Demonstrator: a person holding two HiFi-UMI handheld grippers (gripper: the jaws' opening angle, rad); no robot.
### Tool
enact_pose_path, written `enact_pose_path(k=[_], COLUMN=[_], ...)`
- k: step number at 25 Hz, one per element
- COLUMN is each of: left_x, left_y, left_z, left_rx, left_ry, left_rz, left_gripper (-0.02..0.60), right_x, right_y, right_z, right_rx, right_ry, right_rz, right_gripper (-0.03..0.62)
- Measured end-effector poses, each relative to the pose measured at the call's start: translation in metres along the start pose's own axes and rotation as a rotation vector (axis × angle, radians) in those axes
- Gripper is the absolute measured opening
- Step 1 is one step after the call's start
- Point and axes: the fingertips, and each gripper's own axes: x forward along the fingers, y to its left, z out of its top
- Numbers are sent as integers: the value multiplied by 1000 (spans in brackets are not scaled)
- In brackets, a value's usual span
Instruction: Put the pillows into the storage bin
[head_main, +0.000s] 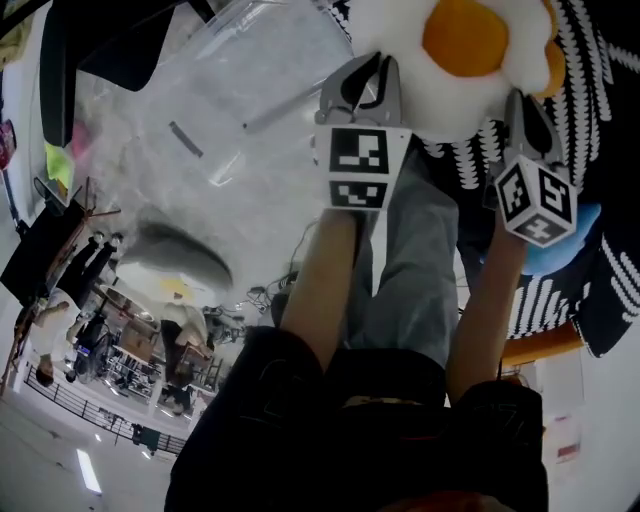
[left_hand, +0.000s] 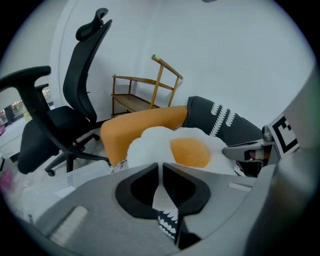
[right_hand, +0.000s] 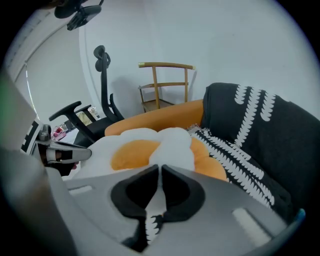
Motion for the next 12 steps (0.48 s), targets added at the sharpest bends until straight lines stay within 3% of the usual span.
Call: enact_pose_path(k=[12], left_x=[-114], left_y=[143], left_z=[-97], left_rx=[-204], left_ry=[9], left_rz=[172], left_gripper=[31], right_x=[12], right_y=[187], right_z=[-31], right_rx=[-202], right_ry=[79], right_rz=[191], right_gripper=[18])
